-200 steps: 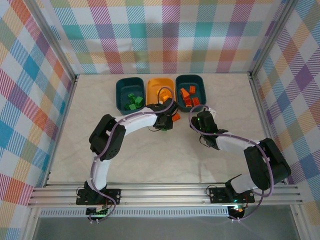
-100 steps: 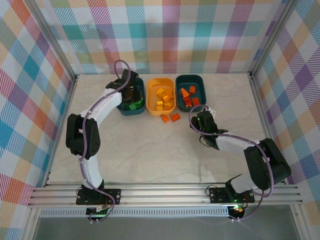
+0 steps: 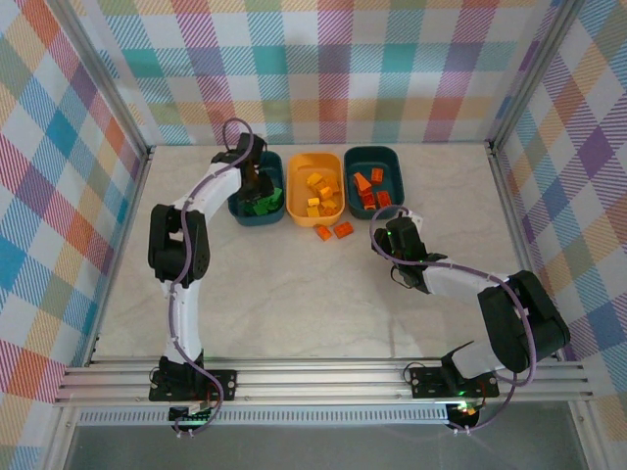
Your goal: Sort the legos into containers by color
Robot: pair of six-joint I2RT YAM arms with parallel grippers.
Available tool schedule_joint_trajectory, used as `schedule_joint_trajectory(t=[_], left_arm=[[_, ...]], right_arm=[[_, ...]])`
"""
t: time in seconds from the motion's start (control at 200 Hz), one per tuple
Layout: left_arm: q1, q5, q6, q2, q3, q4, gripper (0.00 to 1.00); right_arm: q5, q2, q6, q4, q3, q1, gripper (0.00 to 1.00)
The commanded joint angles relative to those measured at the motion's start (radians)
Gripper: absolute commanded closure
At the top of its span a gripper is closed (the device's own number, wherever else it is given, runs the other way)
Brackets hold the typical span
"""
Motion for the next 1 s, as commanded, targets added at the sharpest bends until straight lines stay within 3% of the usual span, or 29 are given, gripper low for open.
schedule_joint_trajectory(t=[0.0,0.195,0.355,0.495,0.685,0.8,0.995], left_arm=[[-0.002,-0.036,-0.01,0.018,0.018,-0.05,0.6],[0.0,-0.058,0.019,-0.006,0.07,-0.08,0.38],[-0.002,-0.017,0.016,-0.172,-0.044,0.01,0.34],[-0.004,0.039,-0.022,-0.435,-0.313,0.167,0.28],[-0.004,0.1,-0.15,-0.782,-0.834,0.402,0.05],[-0.004,0.163,-0.199,-0.871,-1.078,0.503,0.01],[-0.005,0.235,-0.211,-0.905,-1.239,0.537,0.0]], right_arm=[[-0.012,-0.015,-0.002,0.014,0.016,-0.005,0.42],[-0.02,-0.012,-0.013,0.016,0.018,-0.003,0.41],[-0.033,-0.007,-0.059,0.04,0.023,0.021,0.41],[-0.074,0.061,-0.182,0.01,0.103,0.085,0.39],[-0.116,0.179,-0.333,-0.045,0.239,0.163,0.36],[-0.154,0.304,-0.396,-0.119,0.373,0.177,0.36],[-0.141,0.442,-0.467,-0.184,0.512,0.194,0.4]])
